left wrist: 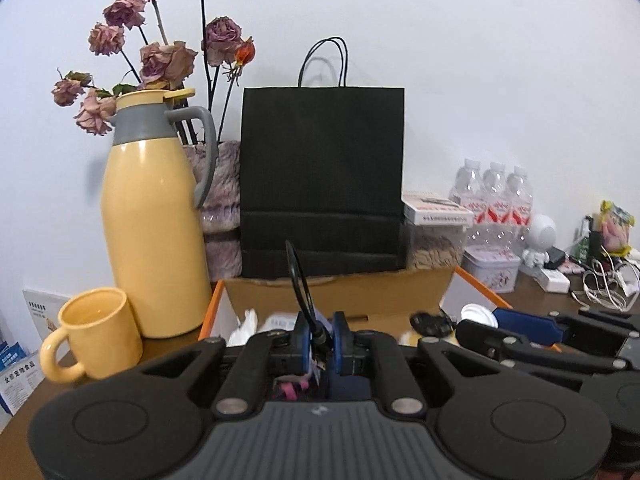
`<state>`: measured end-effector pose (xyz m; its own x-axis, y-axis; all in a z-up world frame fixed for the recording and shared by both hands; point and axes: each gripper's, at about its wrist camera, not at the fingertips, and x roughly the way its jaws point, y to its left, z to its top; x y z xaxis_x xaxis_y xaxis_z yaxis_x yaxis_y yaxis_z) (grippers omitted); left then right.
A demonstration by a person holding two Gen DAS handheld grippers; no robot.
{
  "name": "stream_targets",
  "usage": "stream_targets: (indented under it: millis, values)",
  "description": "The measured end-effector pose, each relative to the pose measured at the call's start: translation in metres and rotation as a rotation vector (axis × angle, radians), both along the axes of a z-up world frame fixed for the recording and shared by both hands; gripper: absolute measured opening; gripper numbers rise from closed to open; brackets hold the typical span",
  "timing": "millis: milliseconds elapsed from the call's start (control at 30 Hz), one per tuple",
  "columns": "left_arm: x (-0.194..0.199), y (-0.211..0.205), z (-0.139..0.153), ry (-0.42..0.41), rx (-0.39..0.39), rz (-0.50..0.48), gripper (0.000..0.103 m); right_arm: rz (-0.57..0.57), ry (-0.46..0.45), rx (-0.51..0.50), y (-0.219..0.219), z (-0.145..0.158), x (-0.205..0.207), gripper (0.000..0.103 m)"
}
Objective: Organize objects
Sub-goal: 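Carry cable and cap over the box and open both grippers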
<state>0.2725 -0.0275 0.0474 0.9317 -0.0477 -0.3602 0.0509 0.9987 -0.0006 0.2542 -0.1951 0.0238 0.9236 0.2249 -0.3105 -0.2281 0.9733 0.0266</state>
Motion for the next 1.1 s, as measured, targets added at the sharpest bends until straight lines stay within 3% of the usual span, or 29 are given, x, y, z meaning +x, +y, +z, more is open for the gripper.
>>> stream_targets:
  millis: [333, 500, 533, 567, 600, 633, 667, 700, 733, 1100]
  values:
    - [0.055, 0.006, -0.01, 0.012, 0.037, -0.005, 0.01, -0.007, -0.001, -0.039, 0.01, -0.009, 0.045, 0.03]
    - [0.063, 0.004, -0.017, 0.017, 0.063, -0.02, 0.014, -0.002, 0.019, -0.058, 0.012, -0.014, 0.054, 0.03]
    - [0.062, 0.003, -0.018, 0.011, 0.075, -0.022, 0.015, 0.0, 0.025, -0.06, 0.012, -0.016, 0.054, 0.035]
    - [0.062, 0.003, -0.019, 0.011, 0.089, -0.012, 0.03, -0.003, 0.032, -0.064, 0.011, -0.017, 0.054, 0.039]
    - [0.062, 0.003, -0.019, 0.007, 0.1, -0.001, 0.052, -0.006, 0.038, -0.071, 0.011, -0.018, 0.054, 0.052]
    - [0.061, 0.004, -0.019, -0.002, 0.104, 0.005, 0.063, -0.008, 0.042, -0.077, 0.011, -0.018, 0.053, 0.07]
    - [0.06, 0.005, -0.018, -0.011, 0.101, 0.013, 0.083, -0.009, 0.043, -0.082, 0.01, -0.019, 0.051, 0.08]
    - [0.059, 0.006, -0.018, -0.019, 0.099, 0.022, 0.098, -0.011, 0.041, -0.088, 0.01, -0.02, 0.048, 0.097]
    - [0.058, 0.007, -0.018, -0.027, 0.098, 0.03, 0.101, -0.015, 0.033, -0.095, 0.009, -0.02, 0.045, 0.103]
    - [0.035, -0.001, -0.02, -0.047, 0.13, 0.043, 0.103, -0.039, 0.024, -0.111, 0.005, -0.018, 0.03, 0.103]
